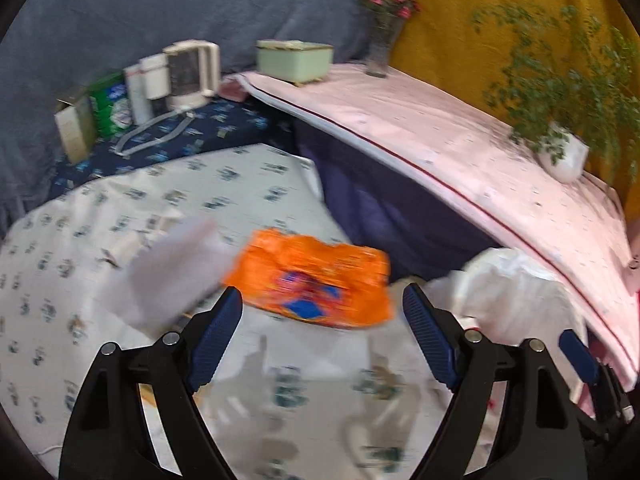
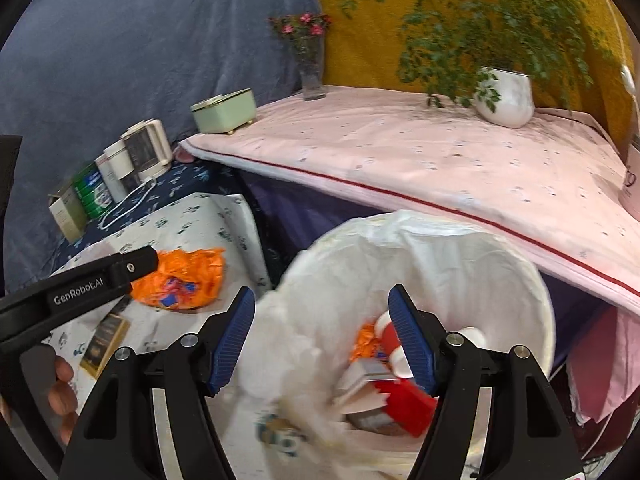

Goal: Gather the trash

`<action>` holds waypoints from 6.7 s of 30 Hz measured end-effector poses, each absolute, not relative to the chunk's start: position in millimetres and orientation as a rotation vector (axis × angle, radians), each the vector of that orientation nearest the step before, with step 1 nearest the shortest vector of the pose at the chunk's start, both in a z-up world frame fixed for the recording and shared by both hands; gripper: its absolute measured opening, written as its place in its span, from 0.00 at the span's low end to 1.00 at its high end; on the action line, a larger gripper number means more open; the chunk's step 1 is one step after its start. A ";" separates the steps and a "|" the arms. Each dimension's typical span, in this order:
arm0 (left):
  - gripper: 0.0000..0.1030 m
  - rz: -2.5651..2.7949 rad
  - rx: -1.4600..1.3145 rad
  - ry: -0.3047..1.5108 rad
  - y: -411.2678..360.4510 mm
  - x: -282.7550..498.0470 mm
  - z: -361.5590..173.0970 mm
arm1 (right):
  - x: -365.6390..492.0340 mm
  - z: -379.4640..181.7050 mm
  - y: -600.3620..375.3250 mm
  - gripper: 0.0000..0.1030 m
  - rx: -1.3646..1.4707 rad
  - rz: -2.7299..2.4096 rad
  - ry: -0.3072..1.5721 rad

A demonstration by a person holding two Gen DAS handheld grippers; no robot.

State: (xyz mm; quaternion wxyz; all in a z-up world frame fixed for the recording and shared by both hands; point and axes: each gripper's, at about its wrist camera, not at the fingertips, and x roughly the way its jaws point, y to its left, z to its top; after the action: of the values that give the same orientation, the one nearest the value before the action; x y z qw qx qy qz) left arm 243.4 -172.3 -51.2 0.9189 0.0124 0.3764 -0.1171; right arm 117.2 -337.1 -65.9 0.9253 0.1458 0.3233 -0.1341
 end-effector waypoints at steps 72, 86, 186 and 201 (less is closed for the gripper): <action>0.03 -0.342 -0.045 0.876 -78.7 244.0 -35.0 | 165.8 -68.6 -210.2 0.56 0.287 -0.143 0.786; 0.03 -0.592 0.025 0.900 -225.3 217.6 -39.9 | 111.1 -67.6 -342.4 0.56 0.376 -0.365 0.741; 0.24 -0.628 0.088 0.908 -194.1 211.9 -49.8 | 114.0 -42.8 -319.1 0.56 0.315 -0.313 0.712; 0.25 -0.720 0.162 0.944 -295.3 198.1 -68.5 | 84.9 -65.8 -404.9 0.56 0.371 -0.434 0.726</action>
State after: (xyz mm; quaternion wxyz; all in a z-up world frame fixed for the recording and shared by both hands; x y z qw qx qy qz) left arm 198.1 -295.3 -68.5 0.8260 0.0762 0.4442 -0.3387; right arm 84.9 -404.9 -65.8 0.8952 0.1790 0.3504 -0.2092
